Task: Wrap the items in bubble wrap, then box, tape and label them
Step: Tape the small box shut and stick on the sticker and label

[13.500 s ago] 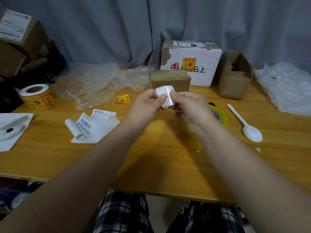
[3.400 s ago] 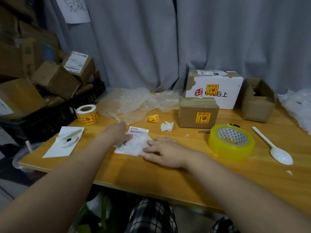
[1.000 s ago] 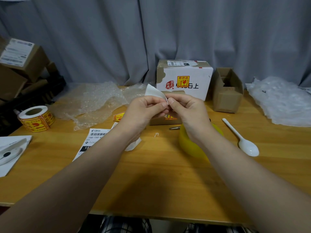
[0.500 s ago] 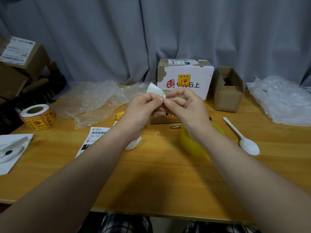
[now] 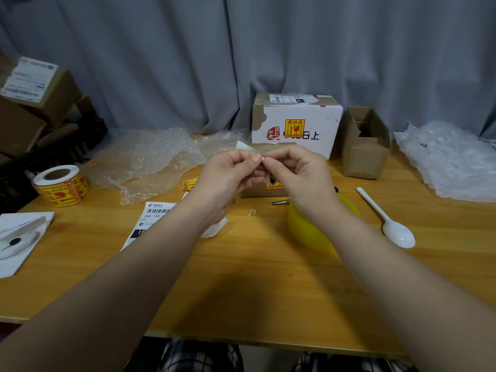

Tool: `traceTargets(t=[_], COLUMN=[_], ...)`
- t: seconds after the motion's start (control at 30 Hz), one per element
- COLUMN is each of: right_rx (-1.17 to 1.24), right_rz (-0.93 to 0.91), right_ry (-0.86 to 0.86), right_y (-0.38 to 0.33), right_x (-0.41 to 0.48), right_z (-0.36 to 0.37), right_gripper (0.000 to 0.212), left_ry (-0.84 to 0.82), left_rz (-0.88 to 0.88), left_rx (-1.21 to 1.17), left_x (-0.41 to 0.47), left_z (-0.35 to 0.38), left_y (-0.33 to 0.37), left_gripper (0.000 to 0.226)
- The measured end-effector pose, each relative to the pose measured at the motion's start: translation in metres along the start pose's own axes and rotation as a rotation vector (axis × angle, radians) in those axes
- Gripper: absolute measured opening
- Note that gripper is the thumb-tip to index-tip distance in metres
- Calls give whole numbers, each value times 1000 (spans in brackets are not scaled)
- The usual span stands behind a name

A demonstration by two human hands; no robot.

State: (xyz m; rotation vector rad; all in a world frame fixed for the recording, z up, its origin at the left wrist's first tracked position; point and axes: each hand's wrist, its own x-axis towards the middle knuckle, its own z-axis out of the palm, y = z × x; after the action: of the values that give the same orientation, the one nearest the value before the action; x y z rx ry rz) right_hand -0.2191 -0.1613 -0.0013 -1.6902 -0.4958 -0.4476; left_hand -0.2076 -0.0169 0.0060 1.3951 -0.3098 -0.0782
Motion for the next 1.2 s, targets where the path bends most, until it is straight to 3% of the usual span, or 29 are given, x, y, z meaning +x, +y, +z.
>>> traceTargets(t=[1.2], right_rx=[-123], right_rz=[-34], right_ry=[27], right_y=[1], right_x=[3], right_z=[5], right_gripper=[23], left_ry=[72], left_rz=[-41], left_rx=[8], left_x=[-6], left_z=[1], left_y=[8], left_gripper=[14])
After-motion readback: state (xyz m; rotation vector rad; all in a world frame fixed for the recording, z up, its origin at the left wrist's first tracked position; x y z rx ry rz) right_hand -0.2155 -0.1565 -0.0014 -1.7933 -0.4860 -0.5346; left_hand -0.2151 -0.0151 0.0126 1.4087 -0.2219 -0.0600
